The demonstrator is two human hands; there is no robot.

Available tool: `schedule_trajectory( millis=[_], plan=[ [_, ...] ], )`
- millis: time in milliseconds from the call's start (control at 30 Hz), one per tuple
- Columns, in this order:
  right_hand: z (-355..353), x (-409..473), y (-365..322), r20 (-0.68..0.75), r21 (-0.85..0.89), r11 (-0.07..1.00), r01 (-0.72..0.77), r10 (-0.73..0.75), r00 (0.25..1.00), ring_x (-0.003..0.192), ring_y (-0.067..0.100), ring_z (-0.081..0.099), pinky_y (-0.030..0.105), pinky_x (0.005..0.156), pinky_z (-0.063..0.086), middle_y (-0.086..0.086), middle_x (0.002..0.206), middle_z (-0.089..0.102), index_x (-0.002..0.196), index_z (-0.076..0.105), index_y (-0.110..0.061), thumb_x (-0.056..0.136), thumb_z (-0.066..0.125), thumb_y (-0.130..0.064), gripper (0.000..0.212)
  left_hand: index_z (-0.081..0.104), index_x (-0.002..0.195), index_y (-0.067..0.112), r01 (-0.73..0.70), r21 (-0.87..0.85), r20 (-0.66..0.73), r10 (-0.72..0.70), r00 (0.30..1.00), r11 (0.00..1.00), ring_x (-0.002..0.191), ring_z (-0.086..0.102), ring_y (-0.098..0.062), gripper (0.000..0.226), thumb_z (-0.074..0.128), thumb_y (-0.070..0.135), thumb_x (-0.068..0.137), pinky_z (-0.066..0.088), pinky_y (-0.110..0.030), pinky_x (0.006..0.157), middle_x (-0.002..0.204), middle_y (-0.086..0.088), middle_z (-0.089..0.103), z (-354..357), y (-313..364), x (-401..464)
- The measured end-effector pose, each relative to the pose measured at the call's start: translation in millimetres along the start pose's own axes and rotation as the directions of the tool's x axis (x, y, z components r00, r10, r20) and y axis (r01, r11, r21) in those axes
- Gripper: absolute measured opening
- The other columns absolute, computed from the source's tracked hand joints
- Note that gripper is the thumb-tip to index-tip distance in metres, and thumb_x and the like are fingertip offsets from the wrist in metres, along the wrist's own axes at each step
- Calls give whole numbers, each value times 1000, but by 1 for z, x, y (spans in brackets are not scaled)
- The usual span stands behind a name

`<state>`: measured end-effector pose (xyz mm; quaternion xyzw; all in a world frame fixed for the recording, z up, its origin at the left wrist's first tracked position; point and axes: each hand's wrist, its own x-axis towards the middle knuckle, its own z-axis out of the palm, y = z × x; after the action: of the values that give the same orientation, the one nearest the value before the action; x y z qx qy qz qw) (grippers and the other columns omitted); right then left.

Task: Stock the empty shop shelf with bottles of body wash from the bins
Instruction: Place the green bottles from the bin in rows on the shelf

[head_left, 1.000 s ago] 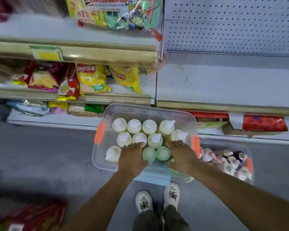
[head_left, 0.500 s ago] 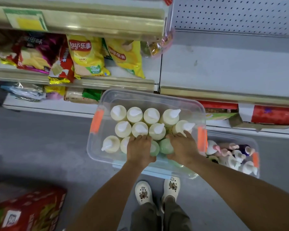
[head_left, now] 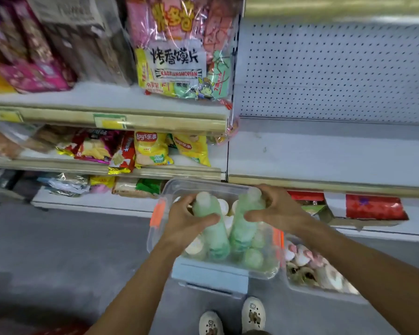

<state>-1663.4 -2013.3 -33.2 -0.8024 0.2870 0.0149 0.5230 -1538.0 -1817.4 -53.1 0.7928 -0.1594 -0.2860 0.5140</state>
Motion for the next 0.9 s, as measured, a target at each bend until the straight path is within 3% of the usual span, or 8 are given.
schedule_trajectory(
  millis=[100,233,367,433,533,700,767,900],
  plan=[
    [-21,-12,-36,-67,125,992,21,-12,998,83,26,69,45,77,56,14,93,71,93,67,-8,68,82,-11,29,71,95,19,-43,-150,-34,38,999,988,78,67,-10,29,84,11,71,56,-25,69,86,2,75,-16,44,-10],
    [-43,-33,-81,-125,254,962,104,-74,989,87,20,68,36,81,55,13,97,73,96,67,-6,78,75,-9,20,73,96,11,-81,-291,-42,72,997,953,77,71,-15,25,82,20,74,56,-27,68,86,-3,76,-34,101,-22],
    [-72,-47,-118,-169,348,913,214,-163,972,85,11,69,26,78,54,0,91,74,99,69,-14,69,75,-23,32,74,87,9,-178,-298,-25,179,984,938,71,69,-12,23,80,28,77,56,-25,65,78,-1,75,-38,156,-27],
    [-88,-46,-134,-194,379,894,239,-176,965,88,13,69,25,81,53,1,96,73,102,66,-14,67,78,-26,39,71,79,10,-237,-295,-28,239,971,926,64,65,-9,17,74,26,82,53,-21,60,68,5,72,-34,180,-27],
    [-118,-42,-157,-242,343,888,305,-230,943,95,19,69,31,88,53,8,106,71,114,61,-8,63,79,-35,61,70,82,7,-273,-343,-50,273,961,899,66,67,-14,19,70,25,85,54,-26,62,67,2,71,-28,215,-22],
    [-178,-31,-209,-317,266,851,453,-366,875,98,20,69,30,85,52,7,107,71,114,62,-13,57,79,-44,67,72,94,5,-280,-426,-76,275,958,860,61,68,-20,25,70,29,86,54,-27,52,77,-13,72,-22,270,-10],
    [-201,-23,-234,-360,238,826,511,-414,836,105,21,66,36,93,51,6,111,69,116,59,-15,52,82,-50,76,74,92,10,-315,-425,-125,290,949,848,67,69,-20,25,71,33,84,58,-29,58,82,-11,73,-21,288,0],
    [-242,0,-280,-441,181,774,607,-488,753,112,19,59,38,98,48,3,115,61,134,48,-11,65,82,-44,84,73,91,6,-362,-408,-184,313,932,838,69,69,-21,35,71,40,83,55,-31,64,79,-10,73,-22,321,21]
  ],
)
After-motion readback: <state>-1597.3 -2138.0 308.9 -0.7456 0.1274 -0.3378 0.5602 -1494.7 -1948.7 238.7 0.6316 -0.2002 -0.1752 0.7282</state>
